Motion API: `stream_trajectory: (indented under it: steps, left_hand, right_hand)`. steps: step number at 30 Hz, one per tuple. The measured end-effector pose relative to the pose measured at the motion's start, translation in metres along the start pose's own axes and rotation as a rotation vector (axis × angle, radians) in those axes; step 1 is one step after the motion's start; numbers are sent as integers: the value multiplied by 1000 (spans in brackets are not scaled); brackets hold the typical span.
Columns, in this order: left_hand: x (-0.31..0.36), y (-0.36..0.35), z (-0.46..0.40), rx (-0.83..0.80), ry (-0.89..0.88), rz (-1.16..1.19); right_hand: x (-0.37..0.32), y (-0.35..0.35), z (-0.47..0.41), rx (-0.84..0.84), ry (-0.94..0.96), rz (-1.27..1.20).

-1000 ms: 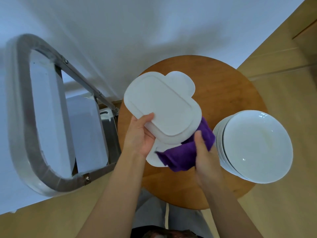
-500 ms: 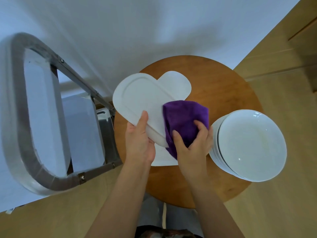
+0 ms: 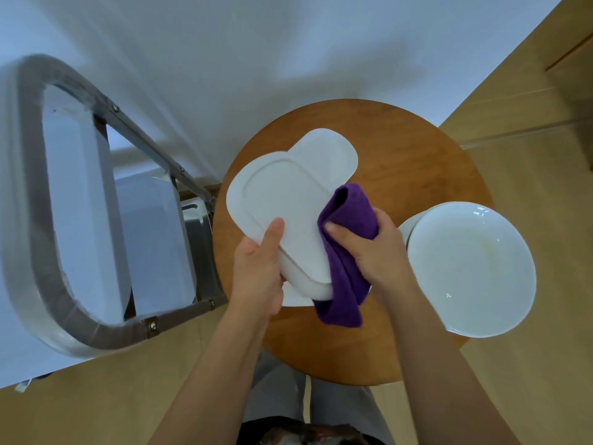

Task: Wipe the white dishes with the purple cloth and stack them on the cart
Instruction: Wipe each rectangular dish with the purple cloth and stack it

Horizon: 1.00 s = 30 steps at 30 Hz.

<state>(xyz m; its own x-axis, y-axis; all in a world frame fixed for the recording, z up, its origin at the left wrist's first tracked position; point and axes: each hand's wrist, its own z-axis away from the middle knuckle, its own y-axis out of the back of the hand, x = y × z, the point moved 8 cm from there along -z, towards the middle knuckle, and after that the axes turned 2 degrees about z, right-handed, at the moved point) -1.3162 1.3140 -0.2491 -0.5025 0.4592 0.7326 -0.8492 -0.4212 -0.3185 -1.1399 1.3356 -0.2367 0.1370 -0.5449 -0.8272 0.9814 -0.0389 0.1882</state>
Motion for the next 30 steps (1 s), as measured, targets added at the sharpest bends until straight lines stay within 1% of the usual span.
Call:
stream_trajectory:
  steps: [2, 3, 4, 8, 10, 12, 14, 16, 17, 18, 21, 24, 25, 26, 27, 30]
  left_hand:
    - [-1, 0, 2, -96, 85, -44]
    - [-1, 0, 2, -140, 119, -80]
    - [1, -1, 1, -182, 138, -117]
    - [9, -14, -7, -350, 191, -201]
    - [8, -18, -10, -422, 250, -253]
    - [3, -22, -9, -482, 321, -298]
    - [-2, -25, -9, -483, 359, -332]
    - [-1, -26, -10, -425, 329, -304]
    - [0, -25, -11, -367, 301, -257]
    - [0, -21, -11, -285, 277, -193]
    - [-13, -10, 3, 44, 201, -31]
    - [-23, -1, 19, 326, 5, 85]
    - [-22, 4, 22, 406, -30, 130]
    - [-22, 9, 22, 454, -49, 122]
    - [-21, 11, 20, 461, -54, 62]
    - [-21, 7, 13, 363, -65, -95]
  right_hand:
    - [-1, -4, -4, -225, -63, 149]
    - [1, -6, -3, -305, -90, 201]
    - [2, -7, -3, -342, -105, 225]
    - [-1, -5, -6, -322, -110, 182]
    - [-2, -2, -9, -293, -134, 105]
    - [0, 5, -10, -202, -163, 7]
    - [2, 10, -9, -98, -155, -64]
    - [1, 14, -8, 12, -116, -108]
    - [1, 16, -8, 72, -103, -145]
    - [1, 19, -8, 138, -98, -203]
    - [6, 23, -7, 336, -87, -366]
    - [16, 15, 5, 481, -63, -416]
    - [18, 12, 11, 522, -43, -415]
    - [18, 11, 16, 554, -24, -406]
    - [18, 11, 19, 570, -7, -396]
    - [15, 17, 12, 533, -6, -348]
